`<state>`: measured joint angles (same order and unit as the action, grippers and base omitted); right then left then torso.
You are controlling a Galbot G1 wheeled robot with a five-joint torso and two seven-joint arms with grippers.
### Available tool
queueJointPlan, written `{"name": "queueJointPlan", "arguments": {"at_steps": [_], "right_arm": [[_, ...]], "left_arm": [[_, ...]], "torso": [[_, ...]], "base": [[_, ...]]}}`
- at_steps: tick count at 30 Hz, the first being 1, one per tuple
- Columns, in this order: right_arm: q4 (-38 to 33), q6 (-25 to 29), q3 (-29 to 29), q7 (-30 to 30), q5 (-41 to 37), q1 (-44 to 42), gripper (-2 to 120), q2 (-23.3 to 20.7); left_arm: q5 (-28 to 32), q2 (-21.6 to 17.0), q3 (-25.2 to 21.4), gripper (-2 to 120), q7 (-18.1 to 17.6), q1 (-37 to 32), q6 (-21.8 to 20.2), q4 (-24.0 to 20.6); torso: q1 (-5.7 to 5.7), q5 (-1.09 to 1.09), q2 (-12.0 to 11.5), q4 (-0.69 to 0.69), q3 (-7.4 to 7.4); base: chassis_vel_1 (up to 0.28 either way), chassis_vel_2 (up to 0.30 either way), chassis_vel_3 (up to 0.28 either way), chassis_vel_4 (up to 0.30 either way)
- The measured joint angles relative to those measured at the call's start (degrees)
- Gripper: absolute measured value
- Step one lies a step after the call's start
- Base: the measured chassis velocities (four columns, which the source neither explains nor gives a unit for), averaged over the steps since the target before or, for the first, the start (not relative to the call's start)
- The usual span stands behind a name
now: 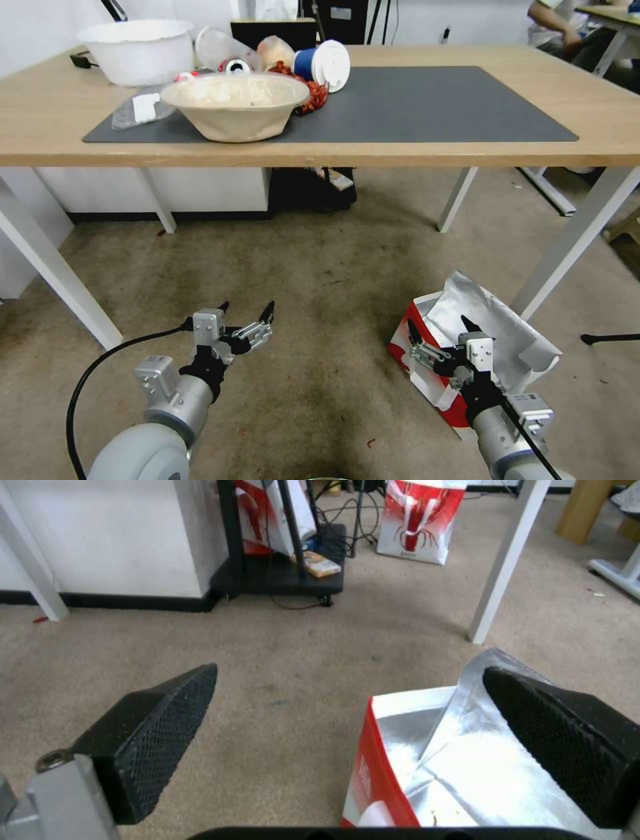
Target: Pick up the food delivery bag from the floor and place it on the table.
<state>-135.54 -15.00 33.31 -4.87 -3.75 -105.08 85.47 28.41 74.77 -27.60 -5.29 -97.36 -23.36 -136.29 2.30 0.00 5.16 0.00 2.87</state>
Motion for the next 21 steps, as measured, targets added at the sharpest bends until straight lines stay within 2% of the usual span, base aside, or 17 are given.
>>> {"name": "queueJointPlan", "arguments": {"at_steps": [6,12,21], "right_arm": [[-0.1,-0.06,0.08,-0.01,-0.09,0.01,100,-0.08],[-0.54,-0.09,0.34,-0.05,-0.19,-0.26,100,-0.18],[-0.8,-0.13,0.59,-0.1,-0.33,-0.45,100,-0.29]], "left_arm": [[-0.04,0.01,0.11,95,0.02,-0.01,0.0,0.04],[-0.23,0.08,0.25,95,0.04,-0.04,-0.01,0.04],[-0.3,0.02,0.08,95,0.18,-0.18,-0.01,0.04]], "torso": [[-0.16,0.0,-1.03,0.0,-0.86],[-0.21,0.0,-2.74,0.0,-2.56],[-0.37,0.0,-3.86,0.0,-2.87]], "base": [[0.0,0.0,0.0,0.0],[0.0,0.0,0.0,0.0],[0.0,0.0,0.0,0.0]]}}
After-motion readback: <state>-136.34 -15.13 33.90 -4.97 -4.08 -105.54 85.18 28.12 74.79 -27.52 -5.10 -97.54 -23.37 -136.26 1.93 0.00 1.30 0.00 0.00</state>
